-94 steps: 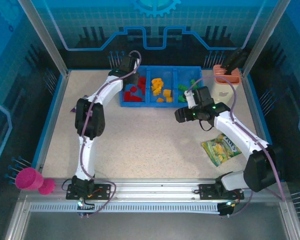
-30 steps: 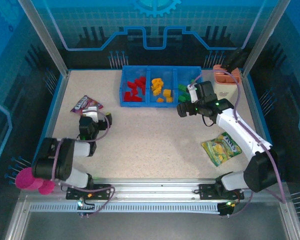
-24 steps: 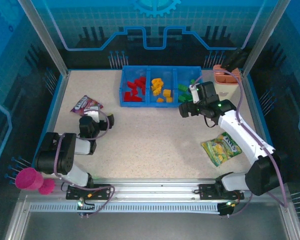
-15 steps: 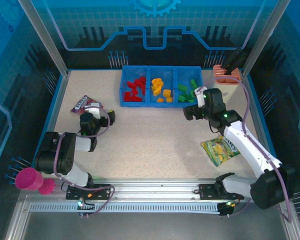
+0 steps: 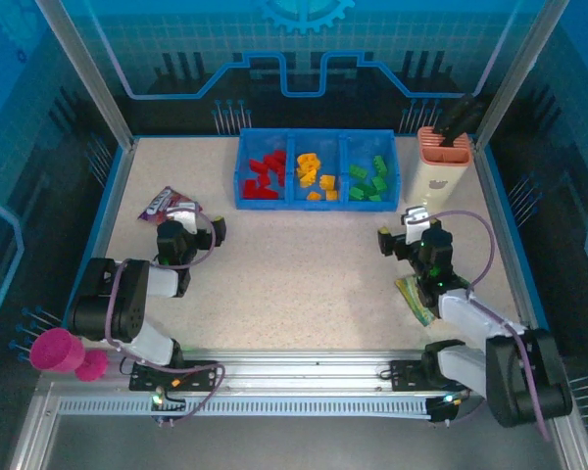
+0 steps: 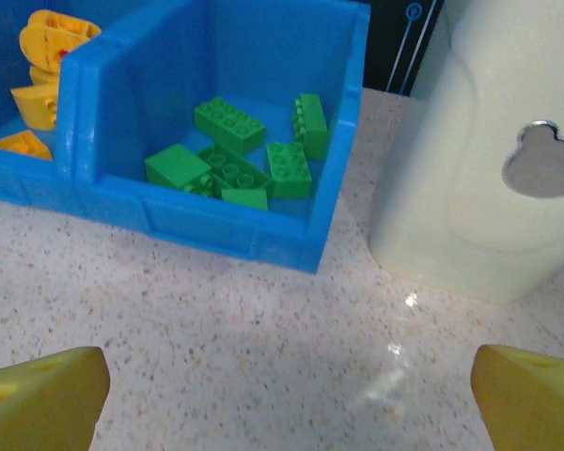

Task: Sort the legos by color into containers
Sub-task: Reset both arms

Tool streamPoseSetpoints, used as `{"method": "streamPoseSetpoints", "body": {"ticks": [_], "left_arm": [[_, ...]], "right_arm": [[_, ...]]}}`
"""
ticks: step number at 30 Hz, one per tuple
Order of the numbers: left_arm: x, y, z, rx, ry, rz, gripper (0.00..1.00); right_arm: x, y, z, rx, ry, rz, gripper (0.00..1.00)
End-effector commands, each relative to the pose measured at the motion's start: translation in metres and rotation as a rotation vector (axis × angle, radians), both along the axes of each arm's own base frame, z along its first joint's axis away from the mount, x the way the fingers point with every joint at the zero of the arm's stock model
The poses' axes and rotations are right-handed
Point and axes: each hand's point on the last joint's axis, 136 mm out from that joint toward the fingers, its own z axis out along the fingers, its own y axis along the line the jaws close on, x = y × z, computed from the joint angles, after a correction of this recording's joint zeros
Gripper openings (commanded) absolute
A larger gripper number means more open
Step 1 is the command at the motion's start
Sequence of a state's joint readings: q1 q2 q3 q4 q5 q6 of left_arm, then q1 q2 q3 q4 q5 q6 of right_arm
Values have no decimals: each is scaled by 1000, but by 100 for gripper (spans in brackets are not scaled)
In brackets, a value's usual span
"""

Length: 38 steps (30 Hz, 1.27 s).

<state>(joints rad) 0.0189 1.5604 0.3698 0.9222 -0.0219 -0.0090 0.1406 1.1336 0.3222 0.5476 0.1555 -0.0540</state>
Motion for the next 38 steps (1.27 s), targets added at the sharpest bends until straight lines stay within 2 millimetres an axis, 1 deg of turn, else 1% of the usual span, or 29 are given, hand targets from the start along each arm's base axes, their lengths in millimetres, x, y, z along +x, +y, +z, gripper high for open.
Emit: {"method": "streamPoseSetpoints", "body": {"ticks": [1,5,8,9,11,13,15,17,21,38], "left_arm": [[4,-2,7,9,-18,-4,99],[4,-4,7,8,-19,-14,99],[4,-4,7,9,-19,-13,99],[4,-4,7,9,-17,-13,99],[4,-3,6,10,-17,-12,99],[4,-3,6,10,-17,-13,99],[4,-3,7,9,-19,-12,99],[4,-3,7,10,-18,-13,99],[4,-3,7,9,-17,-12,99],[5,-3,7,9,-16,-10,99]], "right_arm": [[15,-1,19,15,-130,7,100],[29,-5,-1,53,-108,5,100],[35,2,-27,50,-101,47,100],[38,2,-24,53,-122,42,100],[36,3,-30,54,-59,54,100],[40,7,-28,54,-74,80,100],[46,6,-31,53,-31,72,100],[50,-3,-34,71,-5,27,100],[50,-7,-34,85,-1,16,100],[50,-5,-34,69,-3,12,100]]}}
